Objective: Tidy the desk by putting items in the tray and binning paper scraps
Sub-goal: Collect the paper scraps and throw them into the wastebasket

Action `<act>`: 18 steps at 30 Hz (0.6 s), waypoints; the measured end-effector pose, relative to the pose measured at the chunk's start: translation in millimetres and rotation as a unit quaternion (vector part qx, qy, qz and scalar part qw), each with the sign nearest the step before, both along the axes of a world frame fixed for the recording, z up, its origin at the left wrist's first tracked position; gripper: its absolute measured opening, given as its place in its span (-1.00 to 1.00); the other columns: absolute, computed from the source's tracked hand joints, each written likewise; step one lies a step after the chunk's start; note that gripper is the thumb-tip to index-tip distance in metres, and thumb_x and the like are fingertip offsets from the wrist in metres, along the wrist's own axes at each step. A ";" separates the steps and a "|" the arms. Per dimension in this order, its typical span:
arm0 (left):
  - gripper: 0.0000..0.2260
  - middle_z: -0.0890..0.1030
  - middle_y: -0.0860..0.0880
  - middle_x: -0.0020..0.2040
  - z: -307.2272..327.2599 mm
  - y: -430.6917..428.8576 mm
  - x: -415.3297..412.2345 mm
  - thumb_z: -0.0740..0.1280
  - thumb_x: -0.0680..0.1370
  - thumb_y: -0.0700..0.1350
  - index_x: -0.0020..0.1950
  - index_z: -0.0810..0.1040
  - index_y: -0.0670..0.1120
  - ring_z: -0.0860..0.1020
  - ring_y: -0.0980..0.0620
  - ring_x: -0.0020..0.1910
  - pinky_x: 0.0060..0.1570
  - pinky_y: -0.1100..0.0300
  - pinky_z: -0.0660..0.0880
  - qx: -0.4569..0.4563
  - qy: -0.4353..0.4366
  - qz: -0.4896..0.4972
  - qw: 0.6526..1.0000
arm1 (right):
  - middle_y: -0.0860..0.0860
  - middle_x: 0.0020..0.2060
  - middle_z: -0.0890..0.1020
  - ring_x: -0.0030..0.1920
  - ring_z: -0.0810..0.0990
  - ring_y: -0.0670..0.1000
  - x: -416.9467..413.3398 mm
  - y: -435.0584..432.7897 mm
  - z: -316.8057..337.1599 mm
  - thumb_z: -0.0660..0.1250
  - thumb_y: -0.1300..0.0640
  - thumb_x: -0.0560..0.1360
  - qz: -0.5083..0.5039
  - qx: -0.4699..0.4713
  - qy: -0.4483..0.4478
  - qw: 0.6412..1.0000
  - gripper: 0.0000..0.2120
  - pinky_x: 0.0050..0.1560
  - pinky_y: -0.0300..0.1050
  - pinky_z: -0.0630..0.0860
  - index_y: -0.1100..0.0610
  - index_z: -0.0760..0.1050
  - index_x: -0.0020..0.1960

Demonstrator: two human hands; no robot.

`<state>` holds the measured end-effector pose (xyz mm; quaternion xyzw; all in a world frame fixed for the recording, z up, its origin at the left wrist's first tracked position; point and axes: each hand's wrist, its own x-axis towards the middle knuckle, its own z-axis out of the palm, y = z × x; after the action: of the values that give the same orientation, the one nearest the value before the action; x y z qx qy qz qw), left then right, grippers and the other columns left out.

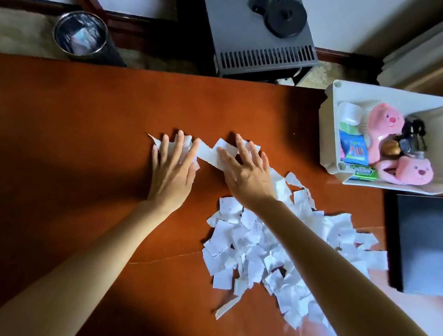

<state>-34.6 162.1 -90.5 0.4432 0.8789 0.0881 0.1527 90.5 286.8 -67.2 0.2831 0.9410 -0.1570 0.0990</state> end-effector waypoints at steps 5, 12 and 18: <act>-0.53 0.25 -0.25 0.47 3.5 -12.9 55.7 -0.04 0.57 0.03 0.46 0.29 -0.03 0.17 -0.38 0.45 0.39 -0.28 0.11 0.013 -0.048 -0.042 0.998 | 0.13 0.53 0.02 0.49 0.13 0.22 48.1 2.6 6.3 0.11 0.12 0.57 -0.005 0.009 -0.023 1.000 -0.53 0.44 0.28 -0.02 -0.06 0.20 0.46; -0.10 -0.10 -0.10 0.56 19.6 -18.9 126.2 -0.51 0.30 0.44 0.52 0.00 0.11 -0.15 -0.18 0.54 0.46 -0.09 -0.22 -0.016 -0.105 -0.046 0.993 | 0.07 0.54 -0.04 0.52 0.05 0.13 104.6 5.5 6.9 0.02 -0.04 0.59 -0.038 -0.002 -0.036 0.999 -0.56 0.47 0.22 -0.12 -0.12 0.14 0.47; -0.31 0.17 -0.25 0.50 8.6 -7.7 184.0 -0.29 0.53 0.30 0.49 0.20 -0.03 0.14 -0.37 0.46 0.36 -0.30 0.09 -0.061 -0.027 -0.016 0.998 | 0.05 0.54 -0.10 0.54 -0.12 0.13 162.9 23.2 -2.1 -0.02 -0.07 0.61 -0.014 -0.017 -0.040 0.999 -0.51 0.47 0.25 -0.16 -0.10 -0.04 0.51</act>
<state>149.4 154.4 -81.9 0.4444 0.8710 0.0438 0.2047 253.4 309.9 -69.3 0.3007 0.9293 -0.1631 0.1392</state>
